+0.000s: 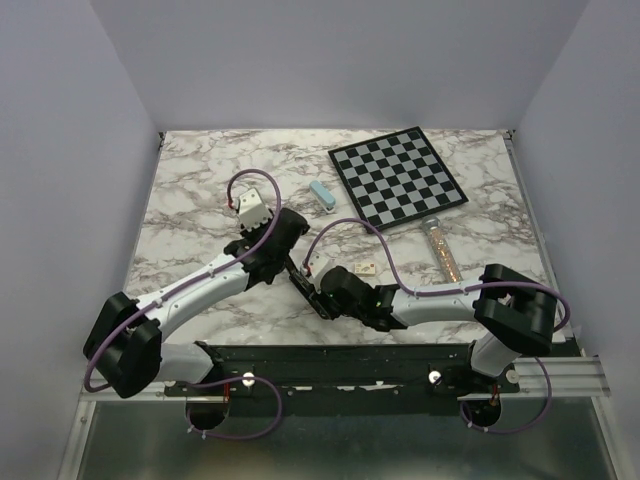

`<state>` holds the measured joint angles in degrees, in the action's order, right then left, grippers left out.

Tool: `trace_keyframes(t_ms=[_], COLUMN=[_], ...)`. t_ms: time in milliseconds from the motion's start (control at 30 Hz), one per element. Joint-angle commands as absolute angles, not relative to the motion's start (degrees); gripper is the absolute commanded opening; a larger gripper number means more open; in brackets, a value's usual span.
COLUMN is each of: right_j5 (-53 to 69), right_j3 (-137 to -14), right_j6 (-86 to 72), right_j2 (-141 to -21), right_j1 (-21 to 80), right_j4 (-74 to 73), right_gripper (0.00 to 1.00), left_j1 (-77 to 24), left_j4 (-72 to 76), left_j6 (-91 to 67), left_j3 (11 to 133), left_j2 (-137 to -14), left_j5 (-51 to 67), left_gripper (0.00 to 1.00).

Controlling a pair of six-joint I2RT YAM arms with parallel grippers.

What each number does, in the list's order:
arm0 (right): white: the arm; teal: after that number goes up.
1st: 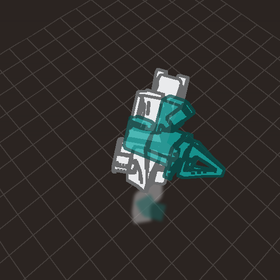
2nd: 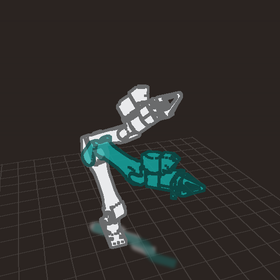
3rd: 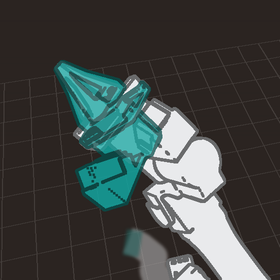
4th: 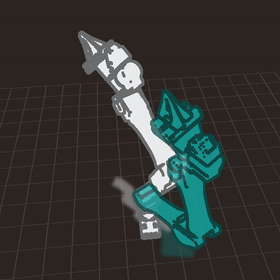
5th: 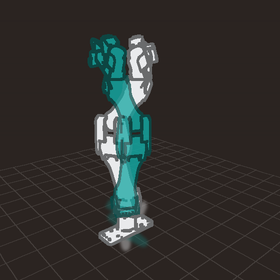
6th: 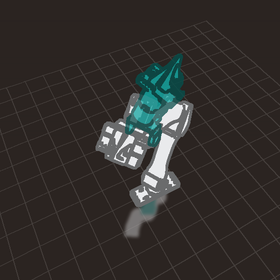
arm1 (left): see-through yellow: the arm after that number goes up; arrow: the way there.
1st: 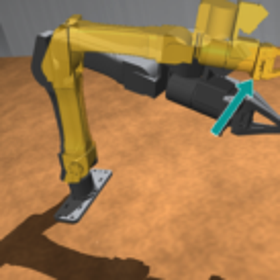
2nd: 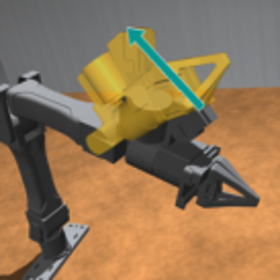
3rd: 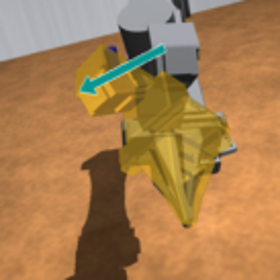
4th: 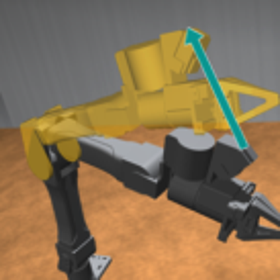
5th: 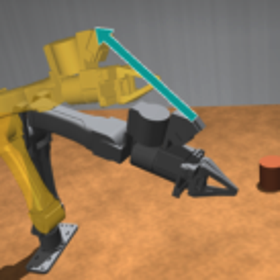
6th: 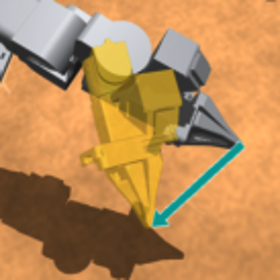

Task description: Load the staples into the stapler

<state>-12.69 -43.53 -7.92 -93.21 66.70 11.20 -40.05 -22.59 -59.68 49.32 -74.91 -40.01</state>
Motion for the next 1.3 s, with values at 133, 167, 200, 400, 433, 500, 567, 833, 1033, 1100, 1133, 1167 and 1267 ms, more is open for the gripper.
trace_keyframes(t_ms=[133, 167, 200, 400, 433, 500, 567, 833, 1033, 1100, 1133, 1167, 1267], right_j5=[-14.5, -14.5, -14.41, -14.15, -14.15, -14.06, -13.89, -12.83, -12.04, -12.04, -12.04, -12.13, -11.95], right_j3=[-42.28, -42.28, -42.28, -41.66, -41.66, -41.49, -41.4, -40.96, -40.96, -40.87, -40.87, -40.78, -40.61], right_j6=[-7.82, -7.82, -7.82, -8.0, -8.0, -8.17, -8.26, -8.35, -8.35, -8.35, -8.35, -8.35, -8.35], right_j2=[-93.43, -93.43, -93.34, -92.73, -92.72, -92.55, -92.46, -92.02, -92.02, -91.93, -91.93, -91.93, -91.84], right_j1=[66.62, 66.71, 66.71, 66.71, 66.71, 66.71, 66.71, 66.71, 66.71, 66.71, 66.71, 66.71, 66.71], right_j4=[16.79, 16.79, 16.79, 17.23, 17.31, 17.31, 17.49, 18.02, 18.11, 18.19, 18.11, 18.19, 18.46], right_gripper=[0.08, 0.08, 0.08, 0.08, 0.08, 0.08, 0.08, 0.08, 0.08, 0.08, 0.08, 0.08, 0.08], left_j1=[-49.48, -50.0, -50.18, -50.36, -50.36, -50.36, -50.36, -50.45, -50.36, -50.36, -50.36, -50.36, -50.36], left_j4=[-26.01, -26.28, -26.28, -25.93, -25.84, -25.67, -24.09, -18.64, -13.46, -11.61, -10.82, -9.68, -6.35], left_j6=[-72.33, -72.94, -72.95, -71.03, -70.32, -68.13, -65.67, -56.26, -47.39, -43.79, -42.55, -41.41, -35.35], left_j3=[46.05, 46.14, 46.14, 45.7, 45.7, 45.44, 44.57, 41.05, 38.59, 37.8, 37.53, 37.27, 36.04], left_j2=[-74.45, -74.27, -74.01, -71.81, -71.37, -71.02, -70.32, -66.98, -66.27, -66.09, -65.83, -65.57, -64.08], left_j5=[-33.75, -34.1, -34.62, -36.73, -37.43, -38.32, -39.28, -42.54, -43.68, -43.86, -44.12, -44.3, -44.56], left_gripper=[0.0, 0.0, 0.05, 0.22, 0.24, 0.31, 0.35, 0.54, 0.57, 0.57, 0.57, 0.57, 0.59])
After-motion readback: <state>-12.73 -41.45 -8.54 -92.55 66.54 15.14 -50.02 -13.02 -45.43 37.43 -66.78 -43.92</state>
